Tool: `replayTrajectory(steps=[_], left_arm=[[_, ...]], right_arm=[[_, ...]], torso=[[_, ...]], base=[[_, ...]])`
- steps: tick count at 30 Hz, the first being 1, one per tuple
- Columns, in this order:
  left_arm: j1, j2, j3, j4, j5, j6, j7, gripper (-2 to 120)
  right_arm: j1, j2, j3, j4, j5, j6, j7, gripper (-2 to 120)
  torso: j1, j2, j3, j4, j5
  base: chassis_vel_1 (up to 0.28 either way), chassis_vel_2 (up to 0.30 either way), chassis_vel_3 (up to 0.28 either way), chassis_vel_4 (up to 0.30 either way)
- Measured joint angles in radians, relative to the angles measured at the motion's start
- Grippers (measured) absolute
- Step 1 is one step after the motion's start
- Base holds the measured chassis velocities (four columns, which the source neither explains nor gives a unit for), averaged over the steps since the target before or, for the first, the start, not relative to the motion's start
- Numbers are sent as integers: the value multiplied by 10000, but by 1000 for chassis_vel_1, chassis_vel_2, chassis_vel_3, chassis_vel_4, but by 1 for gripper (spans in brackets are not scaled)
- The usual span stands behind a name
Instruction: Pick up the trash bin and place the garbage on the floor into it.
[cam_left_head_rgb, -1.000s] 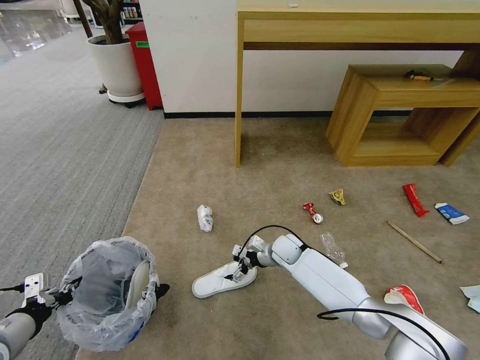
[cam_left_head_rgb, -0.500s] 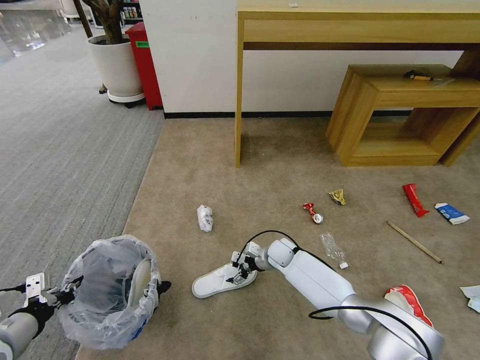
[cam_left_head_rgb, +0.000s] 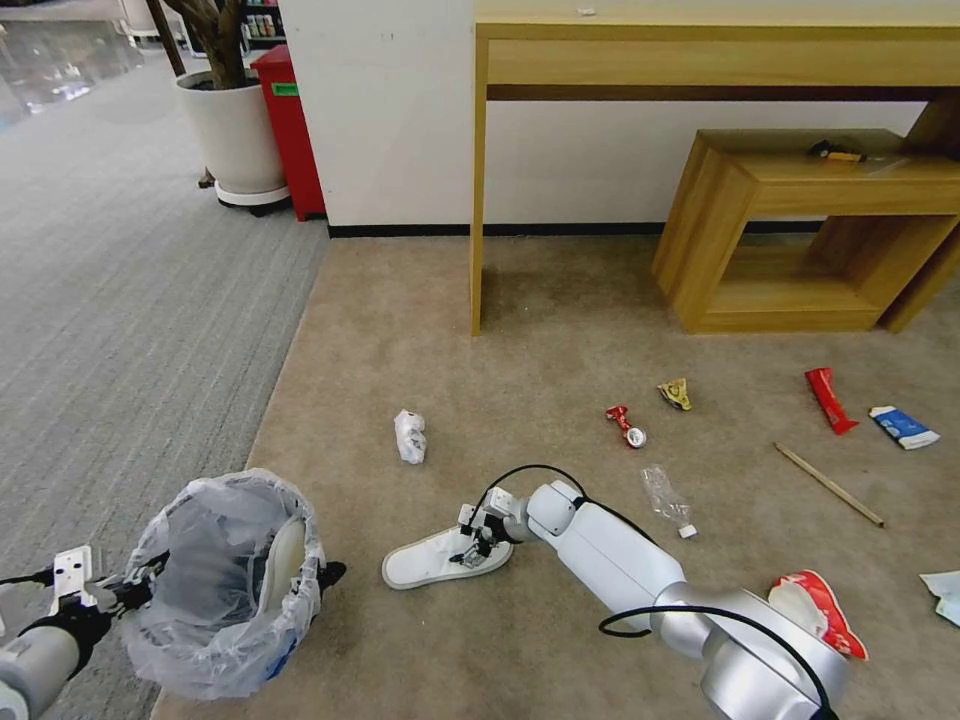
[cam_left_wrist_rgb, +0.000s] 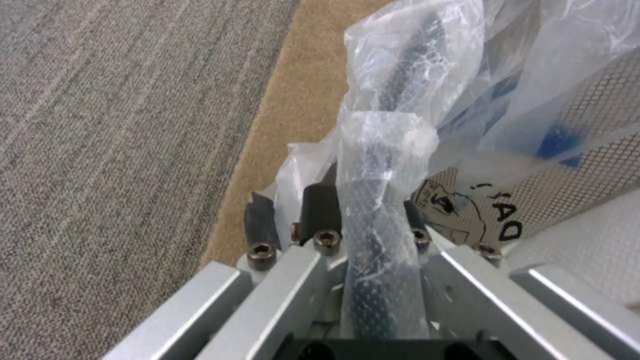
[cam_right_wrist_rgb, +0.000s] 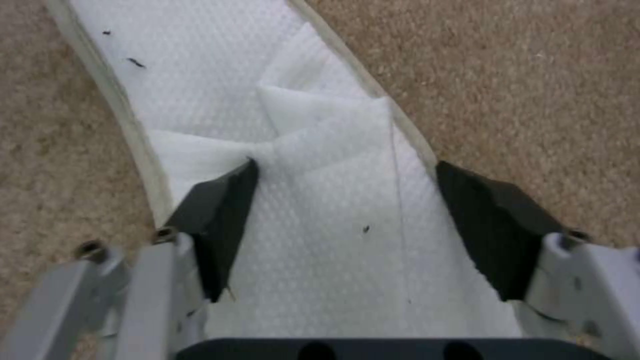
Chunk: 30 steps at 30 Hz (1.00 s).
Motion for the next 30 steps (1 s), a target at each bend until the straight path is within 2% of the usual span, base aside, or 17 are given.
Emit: replayTrajectory(steps=[2, 5, 6, 9, 10, 12, 13, 15, 17, 20, 25, 30], left_arm=[[-9, 1, 6, -3, 3, 0, -4, 0], [-33, 1, 50, -25, 16, 0, -54, 0], [-33, 1, 50, -25, 16, 0, -54, 0], [-34, 14, 72, -75, 20, 0, -83, 0], [-34, 14, 72, -75, 20, 0, -83, 0], [-46, 53, 72, -93, 20, 0, -92, 0], [-46, 53, 72, -93, 20, 0, -92, 0], [-59, 81, 72, -95, 22, 0, -96, 0], [-67, 84, 87, -103, 29, 0, -103, 0], [-64, 81, 95, -114, 32, 0, -103, 0], [-26, 88, 90, -143, 36, 0, -104, 0], [6, 126, 62, -157, 36, 0, -103, 0]], right_arm=[[-20, -11, 7, 19, 11, 4, 6, 63], [-147, -62, 18, 162, 103, 26, 64, 50], [-147, -62, 18, 162, 103, 26, 64, 50], [-253, -82, 41, 296, 151, 34, 189, 35], [-253, -82, 41, 296, 151, 34, 189, 35], [-357, -82, 141, 418, 218, 28, 411, 25], [-357, -82, 141, 418, 218, 28, 411, 25], [-449, -97, 242, 577, 377, -62, 605, 17], [-529, -175, 321, 754, 432, -103, 717, 5], [-582, -218, 399, 846, 434, -108, 749, 0], [-770, -360, 779, 1311, 612, -144, 957, 0], [-1055, -658, 1473, 2565, 1301, -530, 1091, 0]], torso=[[0, 0, 0, 0, 0], [0, 0, 0, -2, -1], [0, 0, 0, -2, -1], [0, 0, 0, -3, -2], [0, 0, 0, -3, -2], [0, -1, 1, -2, -2], [0, -1, 1, -2, -2], [0, -1, 2, 0, 0], [0, -1, 3, 1, 0], [1, -1, 2, 1, 0], [0, 0, 2, 0, -1], [0, -1, 2, 1, 1]], base=[[0, 0, 0, 0], [0, 0, 0, 0], [0, 0, 0, 0], [0, 0, 0, 0], [0, 0, 0, 0], [0, 0, 0, 0], [0, 0, 0, 0], [0, 0, 0, 0], [0, 0, 0, 0], [0, 0, 0, 0], [0, 0, 0, 0], [0, 0, 0, 0]])
